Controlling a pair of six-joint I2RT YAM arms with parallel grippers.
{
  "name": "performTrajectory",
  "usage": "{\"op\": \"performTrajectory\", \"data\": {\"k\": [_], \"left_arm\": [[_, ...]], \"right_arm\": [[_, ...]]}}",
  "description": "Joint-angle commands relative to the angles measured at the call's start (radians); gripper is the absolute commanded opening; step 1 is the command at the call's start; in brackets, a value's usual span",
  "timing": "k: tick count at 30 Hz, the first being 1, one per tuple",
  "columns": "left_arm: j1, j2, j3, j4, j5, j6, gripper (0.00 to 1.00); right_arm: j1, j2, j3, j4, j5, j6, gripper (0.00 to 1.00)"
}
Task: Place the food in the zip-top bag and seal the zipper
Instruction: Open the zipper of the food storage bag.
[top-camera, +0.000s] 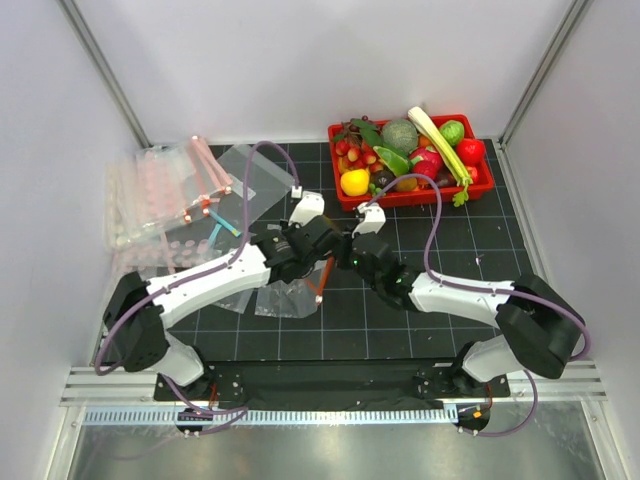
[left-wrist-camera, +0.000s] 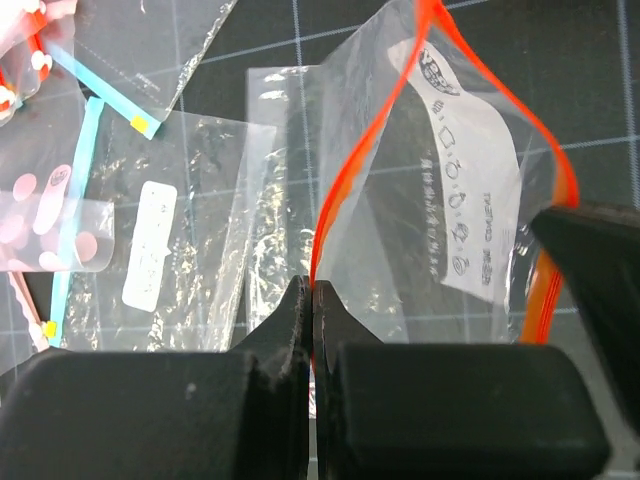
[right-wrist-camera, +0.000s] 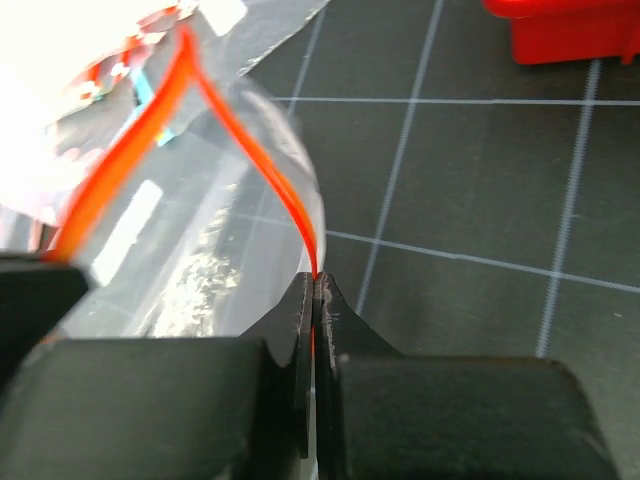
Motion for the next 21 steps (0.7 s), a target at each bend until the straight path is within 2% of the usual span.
{"op": "performTrajectory", "data": {"k": [1,4,7,8,9,13,21], "left_arm": [[-0.005,-0.132,-0.025,0.073,-0.003,0.018,0.00],[-0.005,-0.178,-0.050,0.072,-0.014,0.027,0.00],[-0.005,-0.200,-0.074,0.093,-0.011,0.032,0.00],[-0.005,-0.200,-0.076,0.101,0.000,0.035,0.00],[-0.005,-0.198,-0.079,0.110,0.027,0.040,0.00],[-0.005,-0.178,-0.090,0.162,0.078,0.056,0.00],[-0.005,-0.129,-0.107,0.213,0.051,0.038,0.00]], "right_arm": [[-0.007,-0.005,0.022,-0.021,0.097,0.002,0.01],[-0.024,-0.014,0.018,-0.036,0.100,0.017,0.01],[-0.038,-0.021,0.010,-0.027,0.046,0.016,0.08],[-0.041,-0.024,0.010,-0.025,0.030,0.012,0.13],[-0.040,-0.026,0.010,-0.018,-0.037,0.000,0.35],[-0.040,-0.038,0.002,0.043,-0.187,-0.032,0.57],[-0.038,-0.029,0.008,0.071,-0.300,-0.020,0.60]]}}
